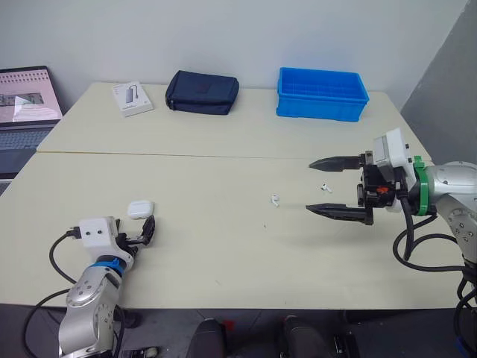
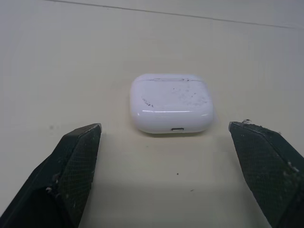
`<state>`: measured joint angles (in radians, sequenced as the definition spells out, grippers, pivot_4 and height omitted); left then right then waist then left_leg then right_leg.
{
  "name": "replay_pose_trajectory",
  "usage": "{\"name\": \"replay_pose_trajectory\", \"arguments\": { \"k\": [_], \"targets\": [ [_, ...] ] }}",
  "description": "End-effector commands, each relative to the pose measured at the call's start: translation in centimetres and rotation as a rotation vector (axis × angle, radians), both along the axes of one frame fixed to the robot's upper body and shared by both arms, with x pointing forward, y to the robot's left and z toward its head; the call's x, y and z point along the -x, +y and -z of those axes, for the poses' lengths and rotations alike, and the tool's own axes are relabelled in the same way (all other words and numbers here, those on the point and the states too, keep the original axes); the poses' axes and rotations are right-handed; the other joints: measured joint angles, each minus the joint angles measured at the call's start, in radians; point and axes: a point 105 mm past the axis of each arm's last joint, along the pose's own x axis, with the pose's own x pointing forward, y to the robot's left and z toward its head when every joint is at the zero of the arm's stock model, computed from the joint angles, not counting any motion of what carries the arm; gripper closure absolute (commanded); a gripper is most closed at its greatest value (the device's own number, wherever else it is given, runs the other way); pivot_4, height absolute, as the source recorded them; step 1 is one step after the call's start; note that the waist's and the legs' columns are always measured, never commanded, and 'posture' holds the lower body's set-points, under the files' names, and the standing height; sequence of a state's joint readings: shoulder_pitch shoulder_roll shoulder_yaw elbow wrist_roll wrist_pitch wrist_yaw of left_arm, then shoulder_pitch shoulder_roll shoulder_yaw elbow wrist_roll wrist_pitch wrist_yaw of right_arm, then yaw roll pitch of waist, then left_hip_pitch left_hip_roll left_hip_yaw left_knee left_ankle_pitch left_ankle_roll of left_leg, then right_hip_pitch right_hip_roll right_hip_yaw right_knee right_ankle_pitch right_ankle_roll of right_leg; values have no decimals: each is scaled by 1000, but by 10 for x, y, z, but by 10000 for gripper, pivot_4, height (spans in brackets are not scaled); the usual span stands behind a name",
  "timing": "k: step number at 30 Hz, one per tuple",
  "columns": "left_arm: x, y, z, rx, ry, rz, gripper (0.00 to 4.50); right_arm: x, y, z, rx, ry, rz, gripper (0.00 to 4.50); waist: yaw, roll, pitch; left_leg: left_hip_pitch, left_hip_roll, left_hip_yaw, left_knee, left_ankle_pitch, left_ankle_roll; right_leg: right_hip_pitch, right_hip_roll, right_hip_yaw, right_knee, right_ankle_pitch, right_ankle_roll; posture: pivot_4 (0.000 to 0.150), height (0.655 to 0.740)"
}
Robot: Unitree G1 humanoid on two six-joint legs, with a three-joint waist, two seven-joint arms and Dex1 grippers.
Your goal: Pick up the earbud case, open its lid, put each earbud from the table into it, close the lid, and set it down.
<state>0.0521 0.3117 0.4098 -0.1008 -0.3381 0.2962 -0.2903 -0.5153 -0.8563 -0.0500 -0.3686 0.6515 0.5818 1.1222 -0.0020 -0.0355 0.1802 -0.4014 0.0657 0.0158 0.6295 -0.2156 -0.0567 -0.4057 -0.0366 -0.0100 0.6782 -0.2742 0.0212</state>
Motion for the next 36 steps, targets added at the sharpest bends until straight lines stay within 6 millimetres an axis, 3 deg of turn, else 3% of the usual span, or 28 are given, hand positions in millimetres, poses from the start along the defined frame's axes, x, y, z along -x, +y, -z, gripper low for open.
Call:
{"name": "replay_pose_trajectory", "arguments": {
  "k": [1, 18, 21, 25, 28, 31, 36],
  "targets": [
    [-6, 1, -8, -18, -22, 10, 0, 8, 8, -10, 7, -42, -64, 1413, 0, 0, 0, 0, 0, 0, 0, 0, 0, 0, 0, 0, 0, 0, 0, 1500, 7267],
    [-25, -6, 2, 1, 41, 3, 0, 1, 15, -2, 67, -21, -120, 1413, 0, 0, 0, 0, 0, -1, 0, 0, 0, 0, 0, -1, 0, 0, 0, 1500, 7267],
    [-26, -1, 5, -1, 61, -22, 5290, 1, 15, -1, 67, -17, -119, 0, 1, 0, 0, 0, 0, -1, 0, 0, 0, 0, 0, -1, 1, 0, 0, 1500, 7267],
    [-23, 4, 12, -27, 93, -24, 17409, 2, 14, 0, 66, -16, -109, 0, 1, 1, 0, 1, 0, -1, 0, 0, 0, 0, 0, -1, 1, 0, 0, 1500, 7267],
    [-23, 4, 11, -61, 89, 13, 17480, 2, 11, 1, 68, -19, -88, 0, 1, 1, -1, 1, 0, -1, 0, 0, 0, 1, 0, -1, 1, 0, 0, 1500, 7267],
    [-24, -10, 4, -123, 54, 145, 17480, 1, 7, 2, 69, -21, -56, 0, 0, 1, -1, 1, 0, -1, 0, 0, 0, 0, 0, -1, 1, 0, 0, 1500, 7267],
    [-21, -74, -20, -178, -89, 518, 17480, 2, 3, 7, 79, 23, -18, 0, 11, 1, 0, -1, -1, 0, 0, 0, 0, 0, -1, -1, -2, 0, 0, 1500, 7267]
  ]
}}
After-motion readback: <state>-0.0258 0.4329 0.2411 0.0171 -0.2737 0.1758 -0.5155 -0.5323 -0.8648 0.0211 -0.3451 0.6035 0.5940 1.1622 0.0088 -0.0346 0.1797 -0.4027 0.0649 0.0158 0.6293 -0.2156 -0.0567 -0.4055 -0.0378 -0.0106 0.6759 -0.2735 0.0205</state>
